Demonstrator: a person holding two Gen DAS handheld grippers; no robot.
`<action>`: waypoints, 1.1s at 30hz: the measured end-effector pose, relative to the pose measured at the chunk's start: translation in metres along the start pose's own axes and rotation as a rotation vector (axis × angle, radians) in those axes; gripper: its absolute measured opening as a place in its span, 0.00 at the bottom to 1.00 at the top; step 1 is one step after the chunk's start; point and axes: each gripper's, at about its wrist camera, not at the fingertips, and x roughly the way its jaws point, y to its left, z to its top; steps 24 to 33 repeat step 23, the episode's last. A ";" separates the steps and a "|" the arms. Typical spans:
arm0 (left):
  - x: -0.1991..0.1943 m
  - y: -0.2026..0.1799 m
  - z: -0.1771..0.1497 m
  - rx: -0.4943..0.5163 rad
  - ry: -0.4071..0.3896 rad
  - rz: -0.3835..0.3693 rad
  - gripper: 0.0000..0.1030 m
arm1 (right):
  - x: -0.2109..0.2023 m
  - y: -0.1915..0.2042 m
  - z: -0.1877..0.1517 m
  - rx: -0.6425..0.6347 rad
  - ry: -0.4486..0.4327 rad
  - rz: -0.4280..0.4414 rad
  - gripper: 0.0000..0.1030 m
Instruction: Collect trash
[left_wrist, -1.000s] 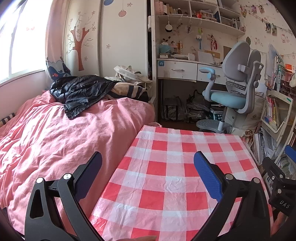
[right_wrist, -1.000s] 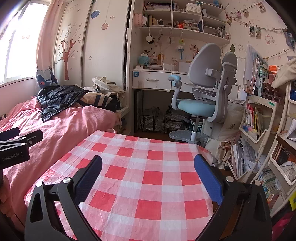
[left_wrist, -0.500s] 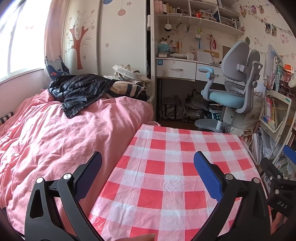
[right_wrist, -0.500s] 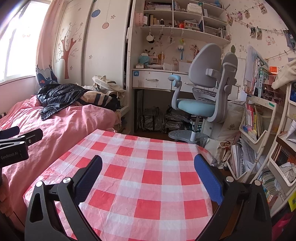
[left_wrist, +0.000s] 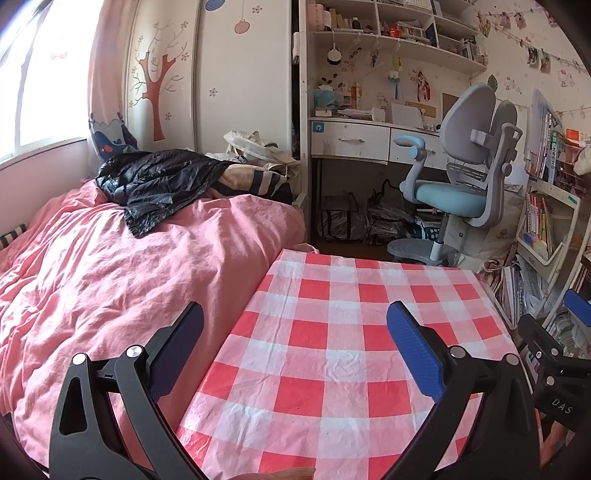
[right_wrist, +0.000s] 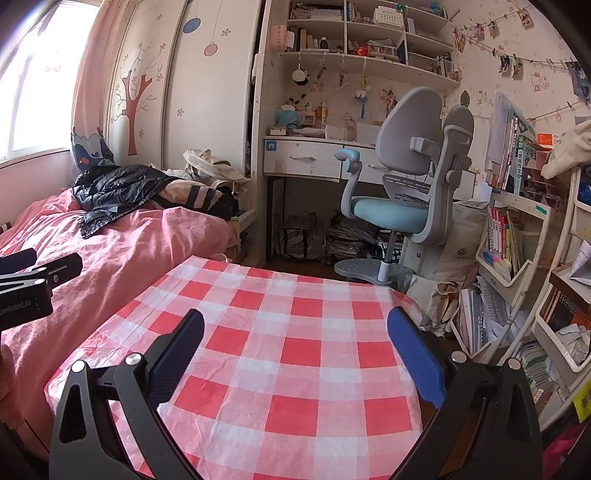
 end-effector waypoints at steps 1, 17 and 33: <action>0.001 0.000 0.000 -0.004 0.002 -0.006 0.93 | 0.000 0.000 0.000 0.000 0.001 0.000 0.93; 0.006 -0.007 -0.010 0.054 0.128 -0.042 0.93 | 0.047 -0.031 -0.015 -0.011 0.159 -0.096 0.93; 0.010 -0.008 -0.013 0.063 0.162 -0.044 0.93 | 0.084 -0.029 -0.026 -0.083 0.251 -0.110 0.93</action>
